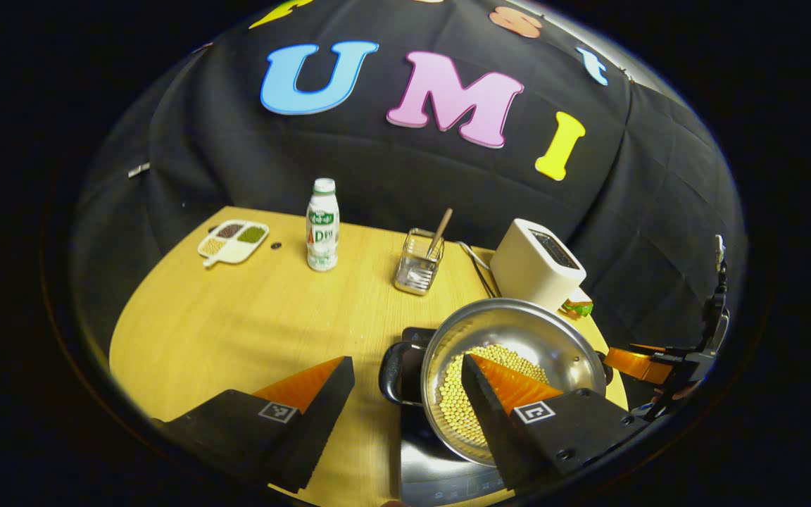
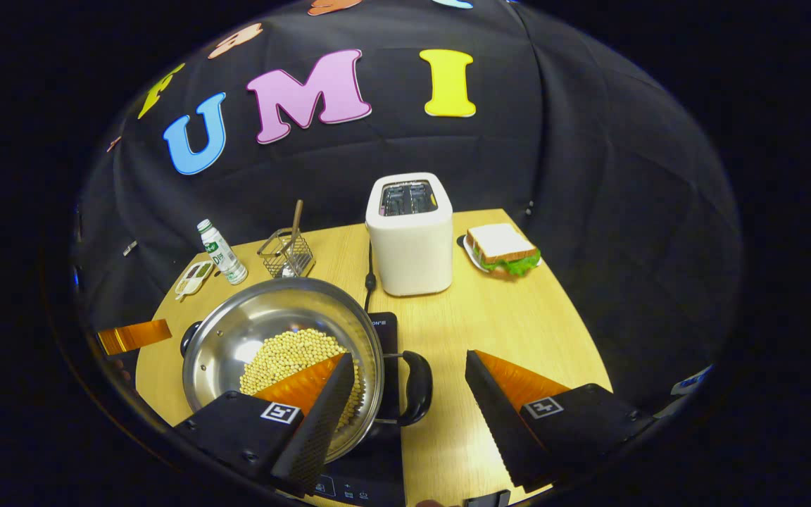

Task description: First push the handle of the pot to place it horizontally, then grasp the pot with both hands and set it on the induction cooktop.

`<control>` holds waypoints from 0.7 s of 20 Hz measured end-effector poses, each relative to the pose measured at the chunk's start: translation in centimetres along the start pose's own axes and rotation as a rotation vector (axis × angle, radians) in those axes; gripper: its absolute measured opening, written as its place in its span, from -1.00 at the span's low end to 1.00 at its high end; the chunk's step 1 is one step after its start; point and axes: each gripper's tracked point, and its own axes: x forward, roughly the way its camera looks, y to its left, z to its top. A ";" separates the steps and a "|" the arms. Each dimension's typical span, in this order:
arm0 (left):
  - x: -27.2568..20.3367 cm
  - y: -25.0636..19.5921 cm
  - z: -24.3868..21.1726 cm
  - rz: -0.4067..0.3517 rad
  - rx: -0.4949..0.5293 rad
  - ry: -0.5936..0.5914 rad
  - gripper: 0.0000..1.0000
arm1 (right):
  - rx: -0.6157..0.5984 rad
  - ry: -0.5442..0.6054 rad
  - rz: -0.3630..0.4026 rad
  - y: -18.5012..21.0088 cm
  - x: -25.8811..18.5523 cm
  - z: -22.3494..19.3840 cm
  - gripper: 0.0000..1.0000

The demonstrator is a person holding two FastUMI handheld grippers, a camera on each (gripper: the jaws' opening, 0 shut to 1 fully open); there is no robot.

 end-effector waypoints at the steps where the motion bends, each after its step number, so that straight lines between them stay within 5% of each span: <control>1: -1.2 0.1 0.9 0.006 0.029 -0.035 0.92 | -0.011 -0.037 0.000 0.3 -1.2 0.8 0.98; 6: -7.4 1.1 2.9 0.045 0.143 -0.158 0.91 | -0.056 -0.229 -0.004 1.7 -6.9 4.8 0.98; 14: -17.1 4.9 6.5 0.110 0.080 -0.382 0.91 | -0.003 -0.425 -0.072 3.3 -15.5 7.4 0.97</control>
